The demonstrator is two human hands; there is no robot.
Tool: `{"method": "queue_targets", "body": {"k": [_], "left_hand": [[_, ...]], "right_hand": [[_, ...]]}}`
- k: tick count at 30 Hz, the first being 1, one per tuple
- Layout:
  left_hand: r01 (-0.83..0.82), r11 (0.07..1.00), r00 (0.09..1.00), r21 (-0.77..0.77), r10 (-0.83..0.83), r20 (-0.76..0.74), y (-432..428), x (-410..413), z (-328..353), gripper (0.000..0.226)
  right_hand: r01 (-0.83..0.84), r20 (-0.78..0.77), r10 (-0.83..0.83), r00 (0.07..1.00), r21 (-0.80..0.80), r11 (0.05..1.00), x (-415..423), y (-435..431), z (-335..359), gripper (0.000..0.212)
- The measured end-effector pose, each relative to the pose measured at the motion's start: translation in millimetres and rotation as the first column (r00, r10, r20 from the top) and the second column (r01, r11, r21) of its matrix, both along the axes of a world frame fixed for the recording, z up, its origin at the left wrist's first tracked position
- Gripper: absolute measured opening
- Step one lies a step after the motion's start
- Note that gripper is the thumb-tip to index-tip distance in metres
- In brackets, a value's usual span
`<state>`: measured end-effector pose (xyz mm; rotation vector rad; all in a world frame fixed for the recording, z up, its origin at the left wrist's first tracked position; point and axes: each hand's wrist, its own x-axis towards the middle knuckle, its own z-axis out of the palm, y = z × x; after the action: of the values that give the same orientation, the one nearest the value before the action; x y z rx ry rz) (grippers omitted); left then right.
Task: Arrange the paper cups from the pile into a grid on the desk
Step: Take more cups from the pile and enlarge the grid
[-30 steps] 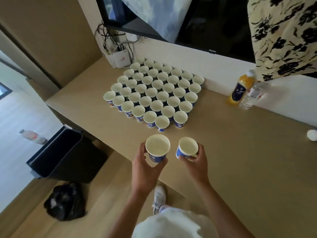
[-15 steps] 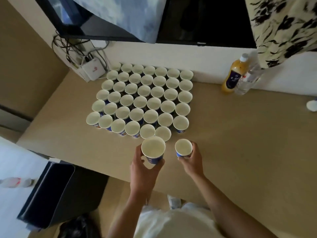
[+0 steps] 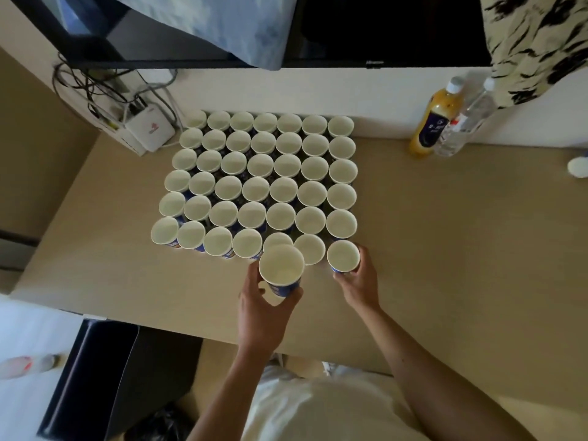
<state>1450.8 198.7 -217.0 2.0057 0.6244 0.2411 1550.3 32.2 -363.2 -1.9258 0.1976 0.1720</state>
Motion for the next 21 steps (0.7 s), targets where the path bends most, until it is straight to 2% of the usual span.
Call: {"method": "queue_targets", "body": {"k": [9, 12, 17, 21], "left_hand": [[0.028, 1.000, 1.000, -0.006, -0.028, 0.000, 8, 6, -5, 0.063], [0.045, 0.999, 0.999, -0.023, -0.045, 0.011, 13, 11, -4, 0.065], [0.080, 0.996, 0.996, -0.039, -0.079, 0.046, 32, 29, 1, 0.065], [0.065, 0.997, 0.995, -0.052, -0.061, 0.076, 66, 37, 2, 0.062]], "right_hand": [[-0.022, -0.060, 0.025, 0.998, 0.044, 0.999, 2, -6, 8, 0.074], [0.045, -0.092, -0.046, 0.995, -0.020, 0.999, -7, -20, 19, 0.080], [0.268, 0.044, -0.267, 0.963, -0.024, 0.963, -9, -27, 66, 0.077], [0.224, 0.175, -0.227, 0.958, 0.037, 0.974, -4, 9, 105, 0.073]]}}
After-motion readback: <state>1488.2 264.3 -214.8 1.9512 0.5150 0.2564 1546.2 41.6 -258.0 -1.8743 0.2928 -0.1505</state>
